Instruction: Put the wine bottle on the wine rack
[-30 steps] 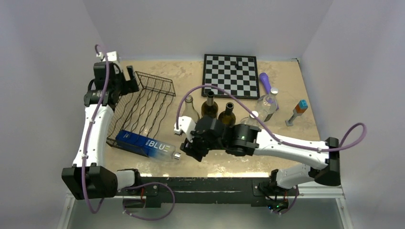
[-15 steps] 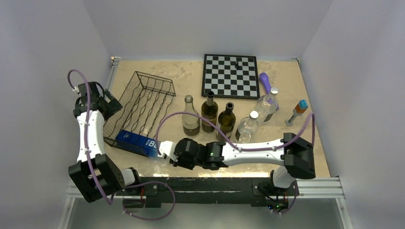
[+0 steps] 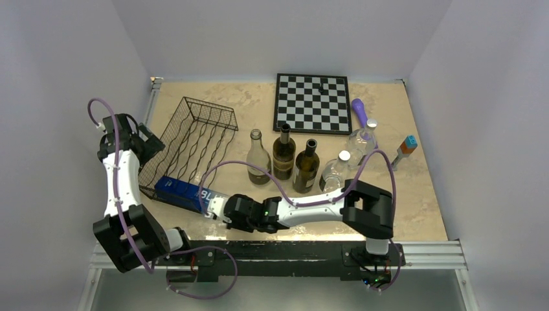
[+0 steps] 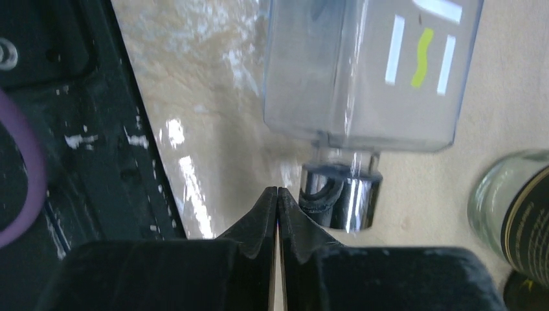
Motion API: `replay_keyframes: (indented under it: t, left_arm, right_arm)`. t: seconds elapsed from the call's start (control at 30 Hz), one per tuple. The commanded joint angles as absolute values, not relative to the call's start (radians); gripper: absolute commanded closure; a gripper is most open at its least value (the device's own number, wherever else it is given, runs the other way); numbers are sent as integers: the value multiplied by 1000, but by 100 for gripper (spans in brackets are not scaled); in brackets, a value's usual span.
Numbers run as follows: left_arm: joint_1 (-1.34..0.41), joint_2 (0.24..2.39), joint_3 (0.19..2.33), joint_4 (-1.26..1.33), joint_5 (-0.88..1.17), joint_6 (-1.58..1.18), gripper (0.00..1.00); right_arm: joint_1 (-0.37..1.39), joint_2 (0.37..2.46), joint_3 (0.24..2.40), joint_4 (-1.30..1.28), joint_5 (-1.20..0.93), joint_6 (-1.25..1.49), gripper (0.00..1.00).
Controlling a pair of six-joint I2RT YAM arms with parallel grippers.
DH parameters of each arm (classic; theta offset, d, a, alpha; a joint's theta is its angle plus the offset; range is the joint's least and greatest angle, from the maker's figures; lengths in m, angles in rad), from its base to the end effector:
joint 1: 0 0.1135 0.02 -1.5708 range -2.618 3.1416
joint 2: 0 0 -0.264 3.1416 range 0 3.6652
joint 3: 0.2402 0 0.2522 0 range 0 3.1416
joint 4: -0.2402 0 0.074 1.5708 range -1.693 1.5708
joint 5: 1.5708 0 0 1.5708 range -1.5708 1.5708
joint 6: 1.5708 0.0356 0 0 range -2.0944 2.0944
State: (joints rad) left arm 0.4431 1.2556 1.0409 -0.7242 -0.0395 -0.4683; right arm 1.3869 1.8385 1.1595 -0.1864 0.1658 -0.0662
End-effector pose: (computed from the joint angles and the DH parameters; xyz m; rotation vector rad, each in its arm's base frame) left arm 0.2298 0.1106 0.2825 -1.1187 2.2459 0.0392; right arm 0.0769 0.3812 0.1779 -1.5770 1.8877 0.3938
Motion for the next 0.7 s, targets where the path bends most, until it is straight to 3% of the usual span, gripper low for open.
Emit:
replay_keyframes:
  t: [0.0, 0.47, 0.57, 0.67]
  left_arm:
    - [449, 1289, 1044, -720, 31, -494, 2]
    - [449, 1293, 1019, -693, 60, -500, 2]
    - [448, 1295, 1027, -689, 57, -503, 3]
    - [448, 1290, 1048, -697, 43, -501, 3]
  right_arm:
    - [1387, 1881, 1267, -116, 172, -74, 96]
    - [1388, 1934, 1376, -93, 142, -68, 91]
    - [1387, 1900, 1348, -102, 152, -67, 84]
    - [1388, 1852, 1331, -113, 161, -63, 71]
